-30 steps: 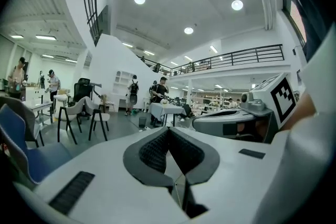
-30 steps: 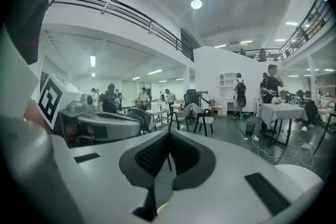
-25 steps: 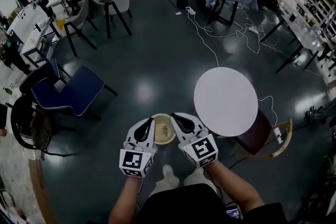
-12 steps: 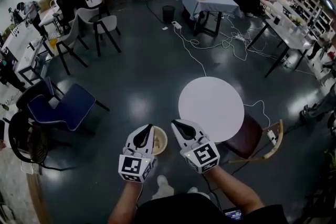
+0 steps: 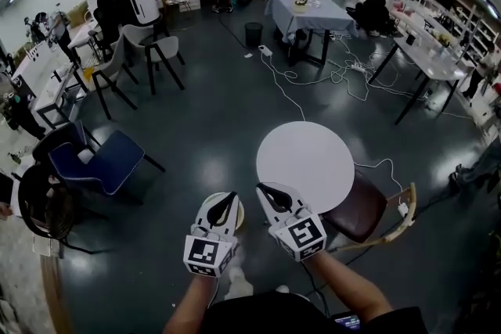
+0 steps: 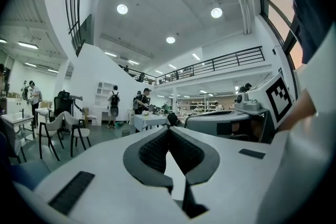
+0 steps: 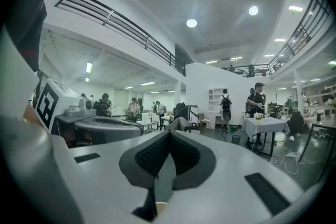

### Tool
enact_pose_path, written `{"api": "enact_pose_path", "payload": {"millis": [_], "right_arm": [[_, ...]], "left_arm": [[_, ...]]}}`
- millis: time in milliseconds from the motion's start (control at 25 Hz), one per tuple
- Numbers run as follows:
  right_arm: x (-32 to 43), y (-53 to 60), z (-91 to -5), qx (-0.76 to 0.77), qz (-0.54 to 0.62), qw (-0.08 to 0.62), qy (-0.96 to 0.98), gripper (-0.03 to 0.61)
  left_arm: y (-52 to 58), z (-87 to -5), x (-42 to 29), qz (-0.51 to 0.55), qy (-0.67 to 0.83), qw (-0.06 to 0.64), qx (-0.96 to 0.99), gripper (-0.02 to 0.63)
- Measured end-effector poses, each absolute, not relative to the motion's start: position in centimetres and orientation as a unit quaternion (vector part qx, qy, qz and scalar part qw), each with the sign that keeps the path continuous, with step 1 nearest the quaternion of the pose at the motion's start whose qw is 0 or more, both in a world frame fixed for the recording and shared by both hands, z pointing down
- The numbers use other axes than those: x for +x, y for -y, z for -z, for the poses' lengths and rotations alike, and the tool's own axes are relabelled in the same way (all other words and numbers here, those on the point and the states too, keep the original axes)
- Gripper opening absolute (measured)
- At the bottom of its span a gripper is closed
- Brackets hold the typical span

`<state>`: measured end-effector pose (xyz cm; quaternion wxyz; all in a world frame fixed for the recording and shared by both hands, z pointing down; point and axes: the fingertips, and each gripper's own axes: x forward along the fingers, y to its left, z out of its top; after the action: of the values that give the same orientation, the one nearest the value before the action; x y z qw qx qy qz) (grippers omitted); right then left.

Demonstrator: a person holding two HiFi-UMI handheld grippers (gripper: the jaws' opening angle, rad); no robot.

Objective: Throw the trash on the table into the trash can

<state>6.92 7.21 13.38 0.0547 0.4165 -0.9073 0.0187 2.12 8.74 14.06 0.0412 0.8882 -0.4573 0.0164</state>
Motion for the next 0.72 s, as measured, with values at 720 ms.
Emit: {"api": "enact_pose_path", "payload": {"millis": [720], "right_arm": [[17.1, -16.1, -11.9, 0.422, -0.005, 0.034, 0.906, 0.018]], "left_arm": [[-18.1, -12.7, 12.3, -0.023, 0.453, 0.008, 0.891, 0.008]]}}
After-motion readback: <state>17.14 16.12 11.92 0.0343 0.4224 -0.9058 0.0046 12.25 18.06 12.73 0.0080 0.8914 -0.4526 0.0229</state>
